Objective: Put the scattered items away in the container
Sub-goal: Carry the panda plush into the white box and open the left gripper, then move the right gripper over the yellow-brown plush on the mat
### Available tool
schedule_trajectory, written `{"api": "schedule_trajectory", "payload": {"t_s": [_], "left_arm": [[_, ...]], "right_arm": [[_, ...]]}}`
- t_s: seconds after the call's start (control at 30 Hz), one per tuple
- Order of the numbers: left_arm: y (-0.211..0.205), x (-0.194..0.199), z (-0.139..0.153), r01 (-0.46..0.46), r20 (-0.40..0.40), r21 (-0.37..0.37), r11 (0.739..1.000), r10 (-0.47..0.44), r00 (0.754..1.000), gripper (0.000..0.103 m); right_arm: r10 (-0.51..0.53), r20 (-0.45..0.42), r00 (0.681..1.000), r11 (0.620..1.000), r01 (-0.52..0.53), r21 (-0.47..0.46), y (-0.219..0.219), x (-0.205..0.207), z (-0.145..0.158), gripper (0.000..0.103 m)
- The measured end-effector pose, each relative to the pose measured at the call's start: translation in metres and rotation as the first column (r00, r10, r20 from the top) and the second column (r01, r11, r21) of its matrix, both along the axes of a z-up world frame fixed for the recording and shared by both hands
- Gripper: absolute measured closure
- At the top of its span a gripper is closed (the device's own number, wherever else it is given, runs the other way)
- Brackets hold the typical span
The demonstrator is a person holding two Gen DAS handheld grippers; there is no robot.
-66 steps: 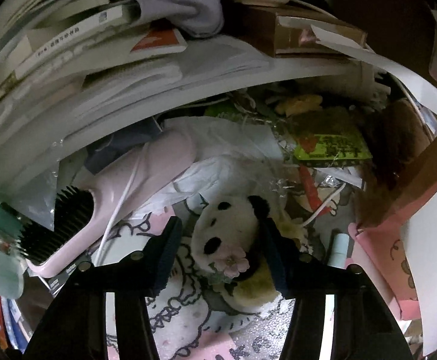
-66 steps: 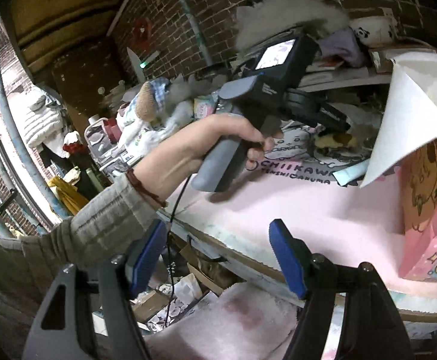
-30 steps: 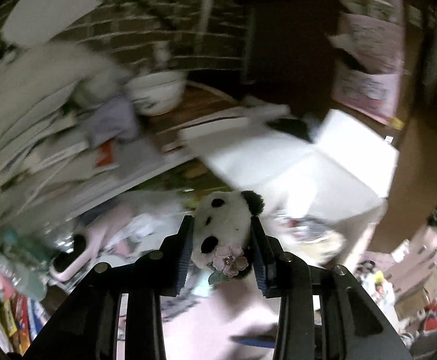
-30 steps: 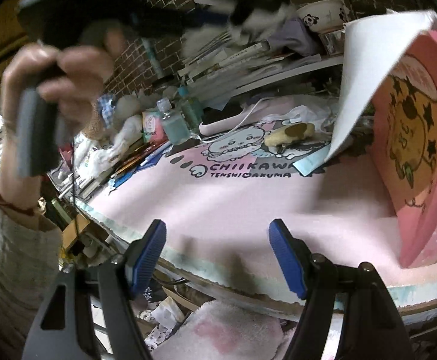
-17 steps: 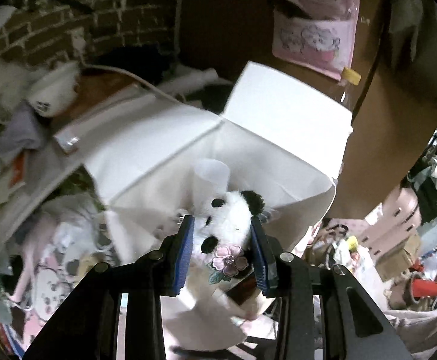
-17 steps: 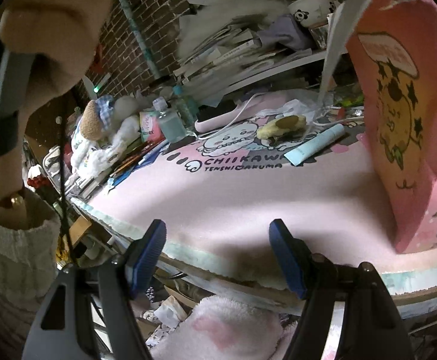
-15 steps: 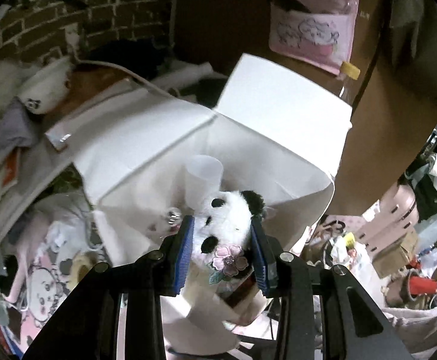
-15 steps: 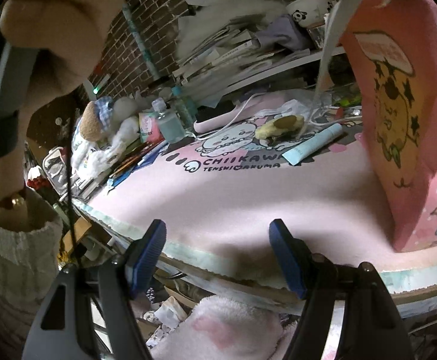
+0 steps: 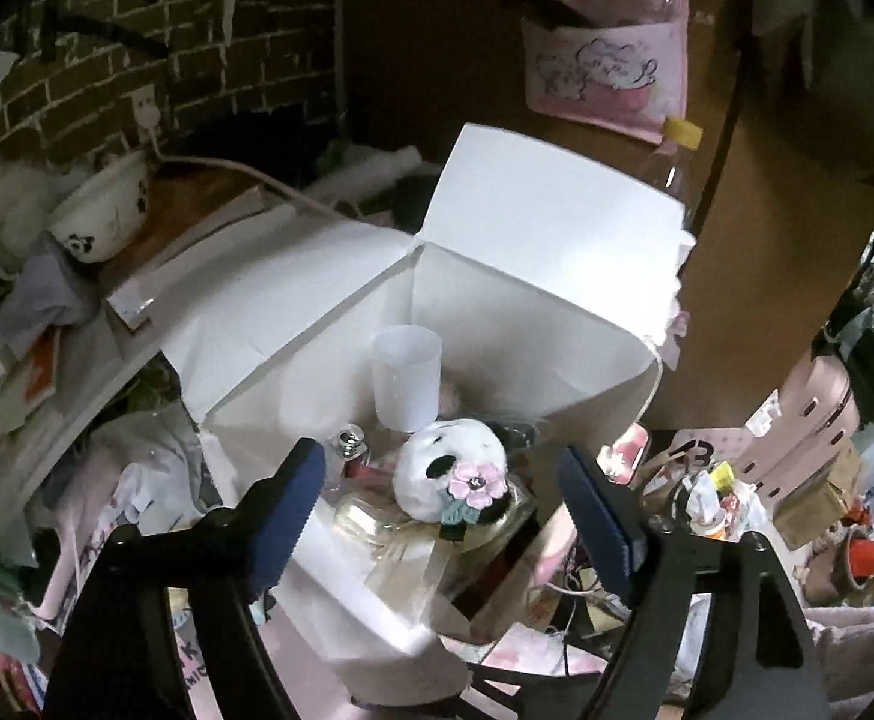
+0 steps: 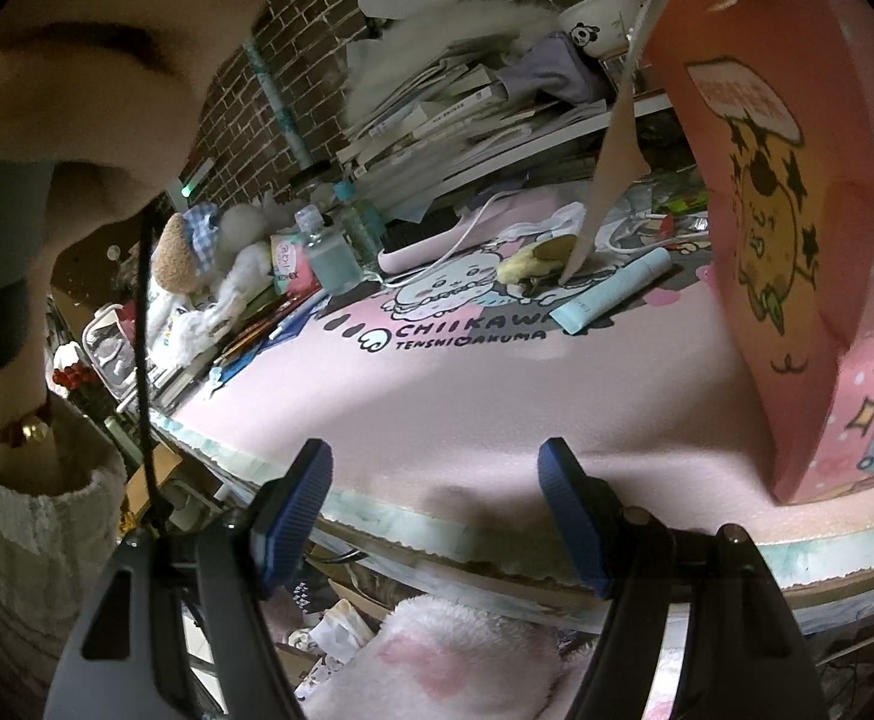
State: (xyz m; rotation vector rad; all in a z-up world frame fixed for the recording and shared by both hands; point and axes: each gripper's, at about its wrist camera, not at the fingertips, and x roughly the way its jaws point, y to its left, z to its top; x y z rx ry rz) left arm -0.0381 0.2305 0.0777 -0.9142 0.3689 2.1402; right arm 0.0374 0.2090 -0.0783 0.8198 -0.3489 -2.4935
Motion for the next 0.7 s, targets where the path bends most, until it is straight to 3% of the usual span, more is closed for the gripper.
{"api": "schedule_trajectory", "payload": {"t_s": [0.37, 0.53, 0.7], "left_arm": [[-0.052, 0.018, 0.009, -0.150, -0.170, -0.032, 0.988, 0.143, 0.975, 0.014], [-0.088, 0.020, 0.007, -0.235, -0.193, -0.008, 0.972, 0.229, 0.954, 0.013], [-0.123, 0.023, -0.002, -0.306, -0.187, 0.008, 0.952, 0.302, 0.935, 0.013]], "right_arm": [[-0.017, -0.022, 1.000, 0.996, 0.019, 0.082, -0.020, 0.000, 0.002, 0.034], [-0.017, -0.039, 0.999, 0.990, 0.022, 0.138, -0.038, -0.001, 0.004, 0.034], [-0.023, -0.053, 0.998, 0.986, 0.032, 0.164, -0.051, -0.005, 0.008, 0.025]]}}
